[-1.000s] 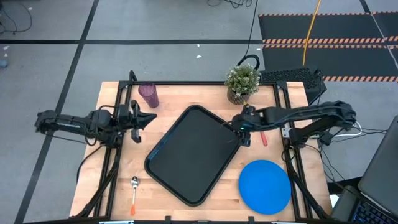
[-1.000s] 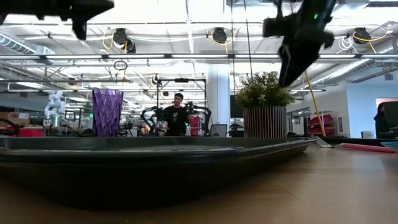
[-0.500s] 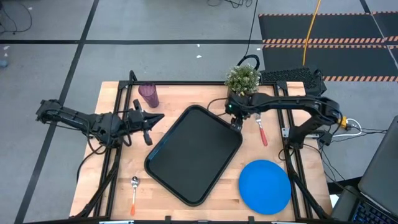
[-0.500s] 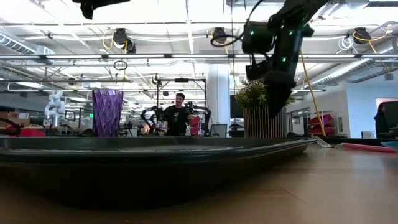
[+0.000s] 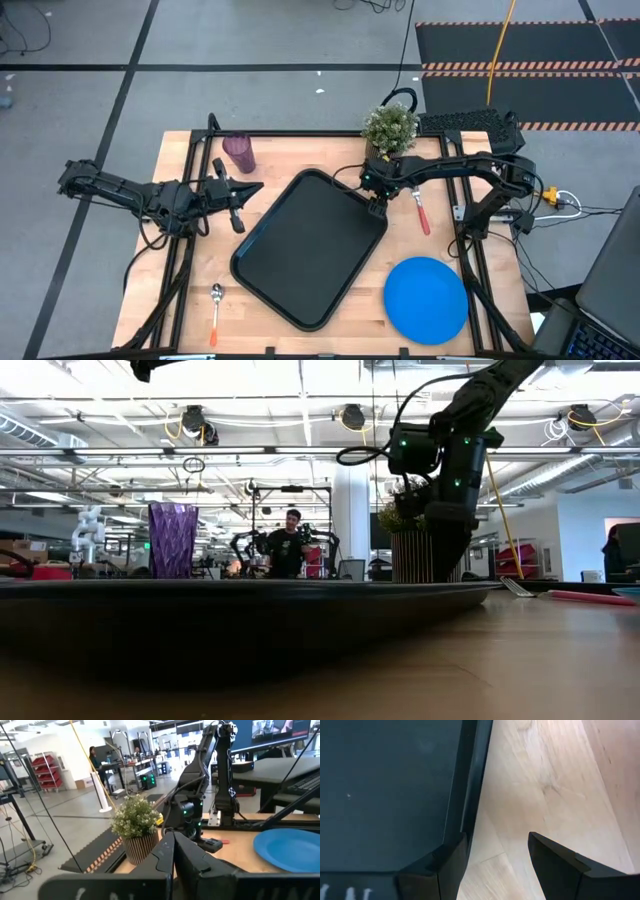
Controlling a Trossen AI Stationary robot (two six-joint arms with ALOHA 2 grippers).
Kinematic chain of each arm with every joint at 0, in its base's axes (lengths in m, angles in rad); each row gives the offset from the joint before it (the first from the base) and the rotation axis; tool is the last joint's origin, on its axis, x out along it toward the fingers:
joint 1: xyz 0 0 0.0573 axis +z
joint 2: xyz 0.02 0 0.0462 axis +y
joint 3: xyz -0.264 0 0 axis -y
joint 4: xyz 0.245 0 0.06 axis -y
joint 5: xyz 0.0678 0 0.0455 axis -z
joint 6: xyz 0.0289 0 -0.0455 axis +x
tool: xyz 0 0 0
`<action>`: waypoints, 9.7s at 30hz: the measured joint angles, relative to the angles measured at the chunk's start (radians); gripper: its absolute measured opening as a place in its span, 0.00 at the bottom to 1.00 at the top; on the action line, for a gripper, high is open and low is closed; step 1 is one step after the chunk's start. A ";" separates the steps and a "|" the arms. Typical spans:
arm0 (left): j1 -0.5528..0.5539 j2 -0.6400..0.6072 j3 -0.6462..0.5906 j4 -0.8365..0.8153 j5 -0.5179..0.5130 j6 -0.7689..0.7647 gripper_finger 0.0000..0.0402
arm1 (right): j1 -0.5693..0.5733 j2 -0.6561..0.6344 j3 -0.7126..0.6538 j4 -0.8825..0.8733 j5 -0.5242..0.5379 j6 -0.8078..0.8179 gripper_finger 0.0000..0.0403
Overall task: Pick and place plate/cup/fork/spoon on tray
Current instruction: Prepare the black serving tray
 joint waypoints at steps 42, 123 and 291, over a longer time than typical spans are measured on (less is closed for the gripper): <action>0.000 0.000 -0.001 0.018 0.010 -0.003 0.02 | 0.026 -0.090 -0.205 0.159 -0.164 0.152 0.59; -0.104 -0.485 0.000 -0.485 0.002 0.043 0.02 | 0.765 -0.103 -0.089 -0.198 0.224 2.063 0.05; -0.170 -0.477 0.000 -0.440 0.026 0.096 0.02 | 0.532 -0.127 -0.171 0.044 0.157 1.469 0.26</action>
